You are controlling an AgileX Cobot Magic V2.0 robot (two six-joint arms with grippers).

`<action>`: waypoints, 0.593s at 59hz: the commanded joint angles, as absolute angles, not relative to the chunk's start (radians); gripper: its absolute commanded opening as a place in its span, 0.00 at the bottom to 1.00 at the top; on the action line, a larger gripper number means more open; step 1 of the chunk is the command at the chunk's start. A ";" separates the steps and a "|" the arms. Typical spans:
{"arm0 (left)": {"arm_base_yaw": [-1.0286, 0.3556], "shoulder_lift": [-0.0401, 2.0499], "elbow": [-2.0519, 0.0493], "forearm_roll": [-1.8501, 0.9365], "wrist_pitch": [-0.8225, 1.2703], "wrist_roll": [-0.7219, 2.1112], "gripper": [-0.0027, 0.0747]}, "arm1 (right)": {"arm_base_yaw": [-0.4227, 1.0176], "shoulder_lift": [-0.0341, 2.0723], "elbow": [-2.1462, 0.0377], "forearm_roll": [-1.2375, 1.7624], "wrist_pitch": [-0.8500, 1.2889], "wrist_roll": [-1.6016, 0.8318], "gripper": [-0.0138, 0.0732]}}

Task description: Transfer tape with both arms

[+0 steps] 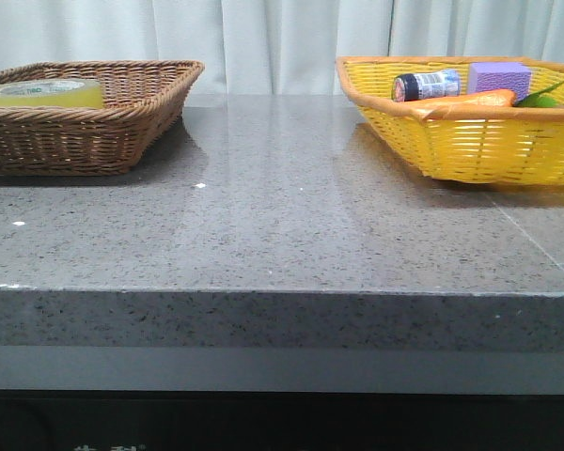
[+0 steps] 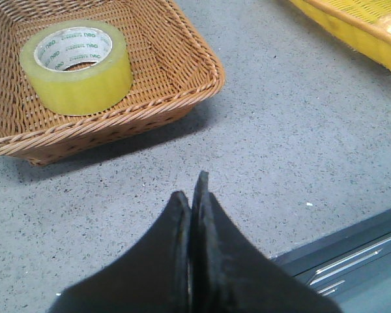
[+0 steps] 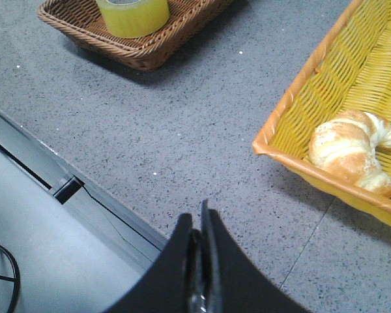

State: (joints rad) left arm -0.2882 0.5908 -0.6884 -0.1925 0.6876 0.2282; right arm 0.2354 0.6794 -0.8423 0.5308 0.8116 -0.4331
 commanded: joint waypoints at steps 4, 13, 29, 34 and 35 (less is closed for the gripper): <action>-0.287 0.591 -0.718 -0.214 0.626 0.220 0.01 | 0.232 0.685 -0.866 0.568 0.760 -0.438 0.08; -0.291 0.534 -0.668 -0.203 0.568 0.220 0.01 | 0.232 0.686 -0.866 0.568 0.760 -0.438 0.08; -0.155 0.228 -0.308 -0.186 0.169 0.220 0.01 | 0.232 0.686 -0.866 0.568 0.760 -0.438 0.08; -0.112 0.147 -0.198 -0.186 0.080 0.220 0.01 | 0.232 0.686 -0.866 0.568 0.760 -0.438 0.08; -0.107 0.137 -0.174 -0.186 0.072 0.220 0.01 | 0.232 0.686 -0.866 0.568 0.760 -0.438 0.08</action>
State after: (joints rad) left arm -0.1367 0.1854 -0.2283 -0.1796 0.2330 0.2282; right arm 0.2354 0.6794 -0.8423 0.5350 0.8116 -0.4331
